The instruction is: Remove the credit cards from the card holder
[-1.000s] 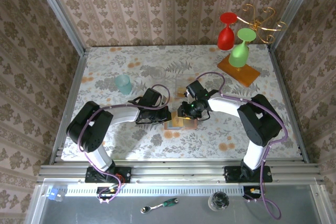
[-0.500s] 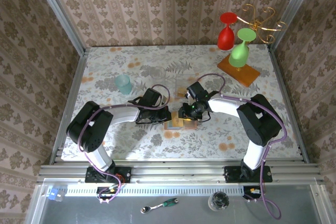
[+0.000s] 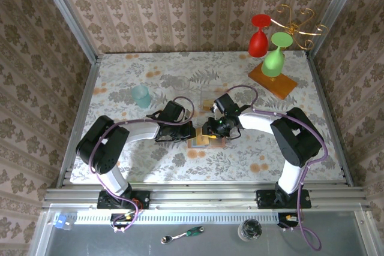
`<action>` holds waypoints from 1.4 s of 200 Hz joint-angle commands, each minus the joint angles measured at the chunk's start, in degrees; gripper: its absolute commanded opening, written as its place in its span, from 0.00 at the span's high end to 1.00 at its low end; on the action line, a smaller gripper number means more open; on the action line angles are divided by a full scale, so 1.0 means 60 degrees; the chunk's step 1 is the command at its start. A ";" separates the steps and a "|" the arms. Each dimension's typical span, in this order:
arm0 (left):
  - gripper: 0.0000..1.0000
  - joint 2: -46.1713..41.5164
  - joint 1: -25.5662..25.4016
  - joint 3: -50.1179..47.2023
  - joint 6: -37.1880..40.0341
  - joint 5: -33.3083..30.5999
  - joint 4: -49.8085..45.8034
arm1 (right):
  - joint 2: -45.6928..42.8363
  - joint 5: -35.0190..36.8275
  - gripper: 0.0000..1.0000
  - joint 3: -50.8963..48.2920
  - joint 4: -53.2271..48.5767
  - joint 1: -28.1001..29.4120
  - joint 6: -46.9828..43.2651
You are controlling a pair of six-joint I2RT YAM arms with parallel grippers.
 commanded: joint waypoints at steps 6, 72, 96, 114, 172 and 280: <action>1.00 0.0026 0.0074 -0.0028 0.0127 -0.0168 -0.0342 | -0.0120 -0.0382 0.71 -0.0206 0.0286 -0.0068 0.0226; 1.00 0.0036 0.0060 -0.0042 0.0118 -0.0175 -0.0344 | -0.0390 -0.0839 0.78 -0.0809 0.1239 -0.0323 0.0676; 1.00 0.0036 0.0074 -0.0043 0.0122 -0.0174 -0.0367 | -0.0444 -0.0968 0.81 -0.0959 0.1455 -0.0404 0.0781; 1.00 0.0036 0.0069 -0.0027 0.0119 -0.0176 -0.0354 | -0.0425 -0.1067 0.84 -0.1029 0.1618 -0.0432 0.0856; 1.00 0.0003 0.0078 -0.0042 0.0116 -0.0176 -0.0372 | -0.0399 -0.1075 0.89 -0.1150 0.1736 -0.0549 0.0865; 1.00 -0.0007 0.0072 -0.0059 0.0113 -0.0176 -0.0325 | -0.1315 -0.0574 0.91 -0.1507 0.0689 -0.1102 0.0193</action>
